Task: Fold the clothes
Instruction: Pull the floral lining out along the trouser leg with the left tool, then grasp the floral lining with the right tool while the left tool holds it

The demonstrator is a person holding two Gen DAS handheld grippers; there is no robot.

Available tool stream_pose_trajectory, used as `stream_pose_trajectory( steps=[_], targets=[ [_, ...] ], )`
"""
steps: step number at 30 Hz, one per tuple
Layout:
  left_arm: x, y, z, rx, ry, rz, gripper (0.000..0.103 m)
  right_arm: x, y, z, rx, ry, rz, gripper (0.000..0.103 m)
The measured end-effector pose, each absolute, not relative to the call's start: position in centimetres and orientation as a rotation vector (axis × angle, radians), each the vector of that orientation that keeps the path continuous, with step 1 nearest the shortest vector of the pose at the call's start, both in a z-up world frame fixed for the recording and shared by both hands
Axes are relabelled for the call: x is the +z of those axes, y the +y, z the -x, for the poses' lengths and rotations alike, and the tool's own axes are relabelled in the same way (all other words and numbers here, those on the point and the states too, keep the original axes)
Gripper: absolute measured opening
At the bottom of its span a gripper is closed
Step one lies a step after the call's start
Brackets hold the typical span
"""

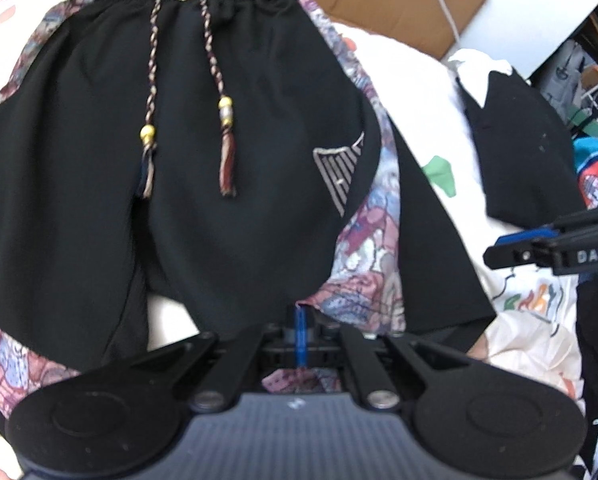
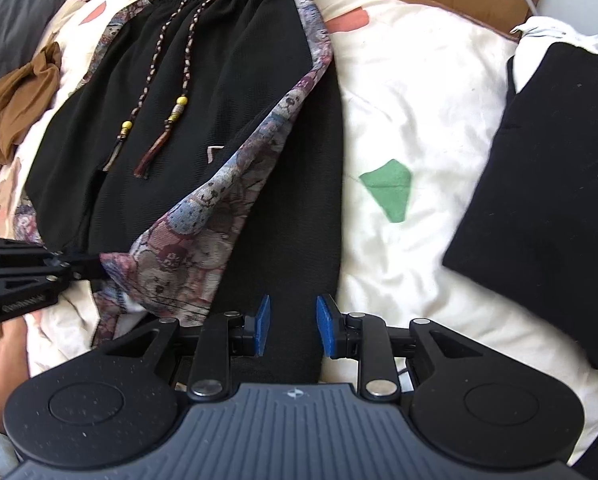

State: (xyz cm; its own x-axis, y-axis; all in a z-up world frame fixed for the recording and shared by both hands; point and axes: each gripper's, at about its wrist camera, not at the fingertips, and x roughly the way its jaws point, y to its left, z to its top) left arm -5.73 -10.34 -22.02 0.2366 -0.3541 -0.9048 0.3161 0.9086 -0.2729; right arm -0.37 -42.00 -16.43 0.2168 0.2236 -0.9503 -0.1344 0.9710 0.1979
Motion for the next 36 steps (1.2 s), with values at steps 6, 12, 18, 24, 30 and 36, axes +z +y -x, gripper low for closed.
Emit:
stream_pose_trajectory(
  steps=[6, 12, 18, 24, 30, 36],
  targets=[
    [-22.8, -9.8, 6.1, -0.456, 1.277, 0.038, 0.000, -17.2, -40.0, 0.1, 0.280, 1.351, -0.117, 0.029],
    [-23.0, -9.7, 6.5, -0.471, 1.281, 0.027, 0.000, -19.3, -38.9, -0.1, 0.268, 1.412, -0.194, 0.030],
    [-23.1, -9.2, 6.6, -0.477, 1.282, 0.062, 0.000, -21.3, -38.2, -0.3, 0.225, 1.459, -0.259, 0.030],
    [-23.2, -9.0, 6.6, -0.491, 1.282, 0.076, 0.000, -22.8, -37.7, 0.1, 0.184, 1.479, -0.346, 0.030],
    [-23.5, -8.5, 6.8, -0.499, 1.289, 0.102, 0.000, -23.1, -37.2, 0.1, 0.171, 1.471, -0.370, 0.031],
    [-23.6, -8.5, 7.0, -0.506, 1.293, 0.111, 0.000, -23.9, -36.4, 0.2, 0.134, 1.482, -0.325, 0.038]
  ],
)
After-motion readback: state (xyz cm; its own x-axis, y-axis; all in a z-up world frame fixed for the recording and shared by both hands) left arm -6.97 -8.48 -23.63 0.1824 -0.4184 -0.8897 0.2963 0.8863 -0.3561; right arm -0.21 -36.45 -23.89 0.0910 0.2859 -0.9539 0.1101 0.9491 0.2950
